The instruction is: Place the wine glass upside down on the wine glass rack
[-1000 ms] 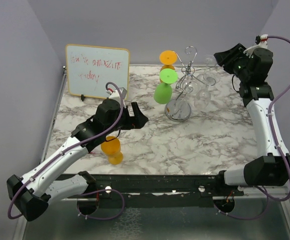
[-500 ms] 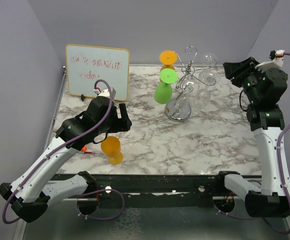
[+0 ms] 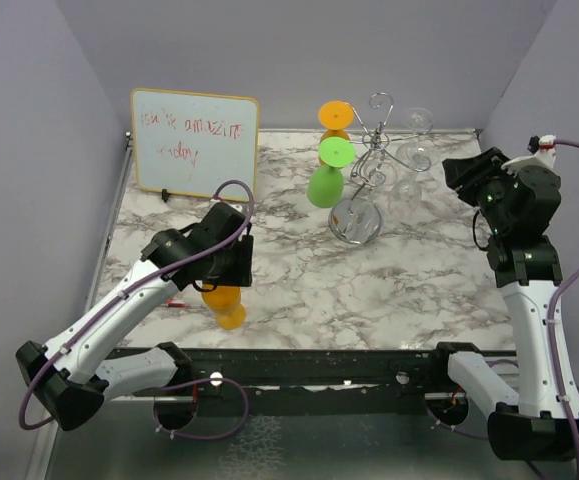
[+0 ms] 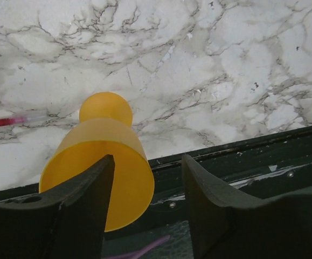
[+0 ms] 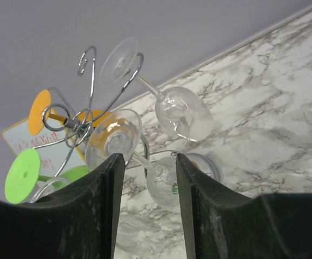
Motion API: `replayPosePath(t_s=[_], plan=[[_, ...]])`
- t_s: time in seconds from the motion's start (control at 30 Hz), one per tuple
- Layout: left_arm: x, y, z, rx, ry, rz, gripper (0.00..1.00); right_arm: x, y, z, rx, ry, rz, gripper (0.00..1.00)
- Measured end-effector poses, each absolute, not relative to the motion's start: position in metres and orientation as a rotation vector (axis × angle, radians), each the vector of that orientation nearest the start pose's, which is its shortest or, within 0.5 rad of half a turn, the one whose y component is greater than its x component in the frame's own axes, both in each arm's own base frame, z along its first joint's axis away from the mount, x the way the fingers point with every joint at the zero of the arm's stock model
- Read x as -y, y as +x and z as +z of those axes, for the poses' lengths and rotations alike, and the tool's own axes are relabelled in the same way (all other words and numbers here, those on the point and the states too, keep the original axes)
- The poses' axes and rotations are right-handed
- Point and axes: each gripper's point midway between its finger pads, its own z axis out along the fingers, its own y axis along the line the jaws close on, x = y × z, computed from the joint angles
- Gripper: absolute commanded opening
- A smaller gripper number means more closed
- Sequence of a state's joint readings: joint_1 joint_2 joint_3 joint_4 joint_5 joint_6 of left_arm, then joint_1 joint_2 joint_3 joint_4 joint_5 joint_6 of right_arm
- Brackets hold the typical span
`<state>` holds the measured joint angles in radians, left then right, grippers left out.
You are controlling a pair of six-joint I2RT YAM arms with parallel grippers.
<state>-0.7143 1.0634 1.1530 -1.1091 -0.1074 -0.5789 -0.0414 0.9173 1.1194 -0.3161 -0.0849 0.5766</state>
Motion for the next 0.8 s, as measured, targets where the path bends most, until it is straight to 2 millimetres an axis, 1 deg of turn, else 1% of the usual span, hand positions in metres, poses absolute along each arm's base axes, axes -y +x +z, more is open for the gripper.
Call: replayPosePath(t_s=[0.03,0.13,0.2,0.27,0.43,0.6,0.67,0.8], plan=[[0.155,0.172,0.189,-2.634,0.146,-0.323,0.45,-0.023,0.328,0.366,-1.647,0.466,0.468,0.48],[0.155,0.168,0.171,-2.694,0.167,-0.294,0.41,-0.022,0.325,0.359,-1.661,0.481,0.464,0.48],[0.156,0.166,0.165,-2.715,0.177,-0.292,0.36,-0.022,0.325,0.355,-1.671,0.486,0.464,0.48],[0.157,0.165,0.161,-2.727,0.185,-0.291,0.28,-0.022,0.324,0.35,-1.683,0.49,0.463,0.48],[0.16,0.166,0.156,-2.74,0.195,-0.295,0.0,-0.023,0.324,0.336,-1.711,0.508,0.464,0.47],[0.169,0.17,0.162,-2.716,0.214,-0.351,0.0,-0.022,0.317,0.324,-1.744,0.542,0.462,0.48],[0.179,0.172,0.168,-2.696,0.229,-0.418,0.0,-0.019,0.312,0.319,-1.749,0.572,0.447,0.48],[0.198,0.176,0.181,-2.641,0.254,-0.556,0.0,-0.008,0.295,0.313,-1.725,0.651,0.406,0.51]])
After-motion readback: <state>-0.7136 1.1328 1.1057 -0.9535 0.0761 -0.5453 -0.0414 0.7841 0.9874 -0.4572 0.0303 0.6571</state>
